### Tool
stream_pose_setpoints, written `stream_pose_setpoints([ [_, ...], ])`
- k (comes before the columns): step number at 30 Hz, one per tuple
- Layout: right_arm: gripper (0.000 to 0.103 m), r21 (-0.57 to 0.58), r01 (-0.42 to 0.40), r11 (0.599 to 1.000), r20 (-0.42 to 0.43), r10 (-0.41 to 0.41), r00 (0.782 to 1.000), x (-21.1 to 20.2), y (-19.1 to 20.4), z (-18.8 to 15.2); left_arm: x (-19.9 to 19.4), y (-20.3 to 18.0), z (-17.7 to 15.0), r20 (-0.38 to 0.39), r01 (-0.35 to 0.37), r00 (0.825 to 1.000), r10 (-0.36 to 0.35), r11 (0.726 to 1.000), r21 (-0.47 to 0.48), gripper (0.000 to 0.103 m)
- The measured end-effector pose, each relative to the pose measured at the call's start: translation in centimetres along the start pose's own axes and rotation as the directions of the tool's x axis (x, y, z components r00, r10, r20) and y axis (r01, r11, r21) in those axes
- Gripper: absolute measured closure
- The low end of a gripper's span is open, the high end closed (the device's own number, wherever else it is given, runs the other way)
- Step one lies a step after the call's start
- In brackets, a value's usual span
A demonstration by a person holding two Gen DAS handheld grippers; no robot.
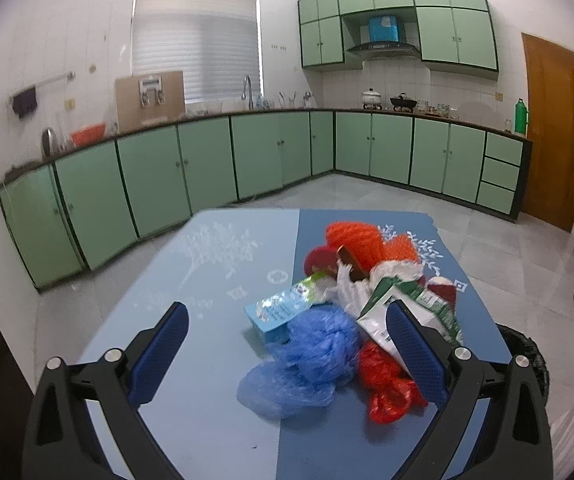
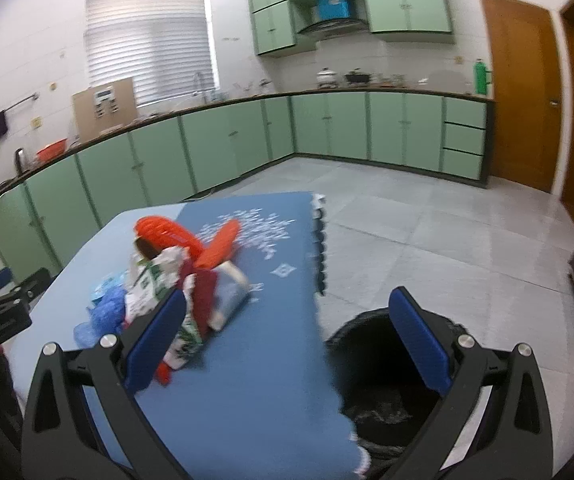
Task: Collect trash
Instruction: 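Grasp the white-green milk carton with the right gripper while the left gripper approaches the red plastic bag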
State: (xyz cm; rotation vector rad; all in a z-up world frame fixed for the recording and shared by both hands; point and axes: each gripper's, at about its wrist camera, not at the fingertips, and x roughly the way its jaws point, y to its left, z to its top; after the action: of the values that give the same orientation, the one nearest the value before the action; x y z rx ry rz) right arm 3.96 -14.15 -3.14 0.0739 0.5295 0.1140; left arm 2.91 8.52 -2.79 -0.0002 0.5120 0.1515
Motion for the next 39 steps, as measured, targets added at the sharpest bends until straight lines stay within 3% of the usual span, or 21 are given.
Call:
stream_pose_setpoints([
  [15, 0.005, -0.129, -0.167, 0.978, -0.072, 0.159, 0.985, 6.9, 9.4, -1.1, 5.1, 4.6, -2.5, -0.105, -0.079, 0.991, 0.078, 0.997, -0.01, 0.01],
  [24, 0.012, -0.211, -0.174, 0.962, -0.136, 0.148, 0.98, 9.2, 12.4, -2.4, 6.5, 6.0, -3.7, -0.164, -0.099, 0.982, 0.095, 0.995, -0.011, 0.012],
  [31, 0.013, -0.303, -0.133, 0.944, -0.142, 0.093, 0.985, 10.8, 13.9, -3.4, 7.0, 6.6, -4.2, -0.184, -0.1, 0.979, 0.093, 0.995, -0.03, 0.012],
  [33, 0.02, -0.327, -0.127, 0.937, -0.145, 0.083, 0.986, 11.3, 14.0, -3.7, 7.1, 6.6, -4.2, -0.186, -0.1, 0.978, 0.092, 0.994, -0.032, 0.012],
  [39, 0.021, -0.319, -0.137, 0.938, -0.147, 0.094, 0.985, 11.9, 13.9, -3.7, 7.0, 6.7, -4.2, -0.185, -0.098, 0.979, 0.091, 0.995, -0.03, 0.012],
])
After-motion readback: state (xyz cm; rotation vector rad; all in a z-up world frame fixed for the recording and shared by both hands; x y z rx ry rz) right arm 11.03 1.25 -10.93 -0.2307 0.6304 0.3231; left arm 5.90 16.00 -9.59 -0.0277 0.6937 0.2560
